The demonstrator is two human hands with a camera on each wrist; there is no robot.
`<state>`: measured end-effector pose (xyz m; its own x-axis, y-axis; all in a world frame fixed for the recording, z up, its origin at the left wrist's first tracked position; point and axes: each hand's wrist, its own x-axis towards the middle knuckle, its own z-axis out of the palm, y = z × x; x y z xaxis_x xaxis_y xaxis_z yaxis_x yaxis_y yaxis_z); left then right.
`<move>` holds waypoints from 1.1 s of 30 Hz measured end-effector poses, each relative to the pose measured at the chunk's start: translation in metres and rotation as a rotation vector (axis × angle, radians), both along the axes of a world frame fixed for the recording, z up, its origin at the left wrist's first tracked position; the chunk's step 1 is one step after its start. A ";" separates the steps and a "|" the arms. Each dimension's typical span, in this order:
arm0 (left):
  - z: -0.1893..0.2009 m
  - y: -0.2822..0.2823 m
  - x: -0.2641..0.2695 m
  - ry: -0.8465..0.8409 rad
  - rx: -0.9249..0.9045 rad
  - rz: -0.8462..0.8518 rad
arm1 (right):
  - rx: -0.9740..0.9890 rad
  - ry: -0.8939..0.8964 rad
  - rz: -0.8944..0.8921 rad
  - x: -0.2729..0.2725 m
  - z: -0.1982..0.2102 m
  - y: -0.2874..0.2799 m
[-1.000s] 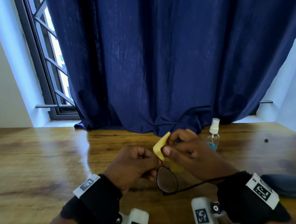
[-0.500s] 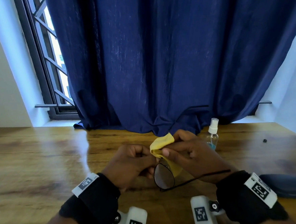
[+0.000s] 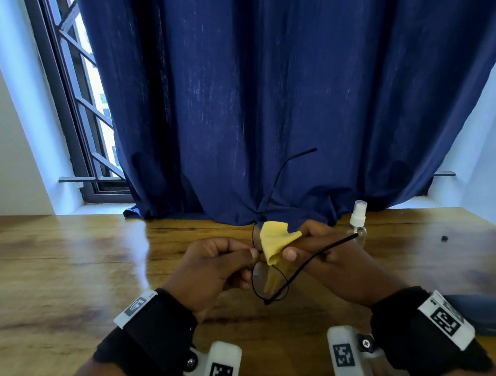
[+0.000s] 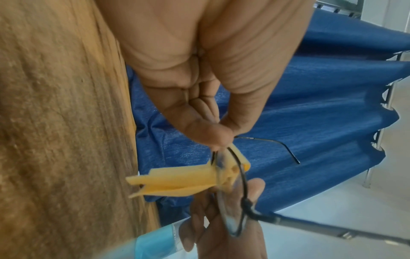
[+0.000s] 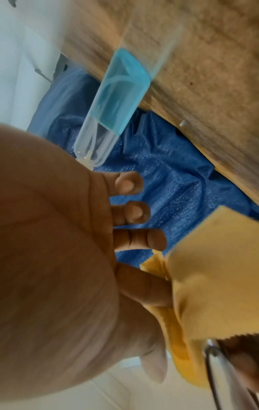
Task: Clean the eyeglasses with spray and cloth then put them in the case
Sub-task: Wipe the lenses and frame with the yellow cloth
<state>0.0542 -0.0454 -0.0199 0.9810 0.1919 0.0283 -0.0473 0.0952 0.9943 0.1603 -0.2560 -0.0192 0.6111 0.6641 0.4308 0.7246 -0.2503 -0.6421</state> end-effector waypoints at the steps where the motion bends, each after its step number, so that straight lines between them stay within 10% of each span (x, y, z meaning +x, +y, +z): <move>1: 0.000 0.001 0.000 -0.002 0.000 0.003 | 0.010 -0.012 -0.023 0.002 0.001 -0.003; 8: -0.005 -0.012 0.000 0.011 0.095 -0.036 | -0.239 -0.086 0.035 -0.007 0.004 0.004; 33: -0.004 -0.012 -0.001 0.008 0.093 -0.055 | -0.119 -0.059 0.064 -0.001 -0.007 0.007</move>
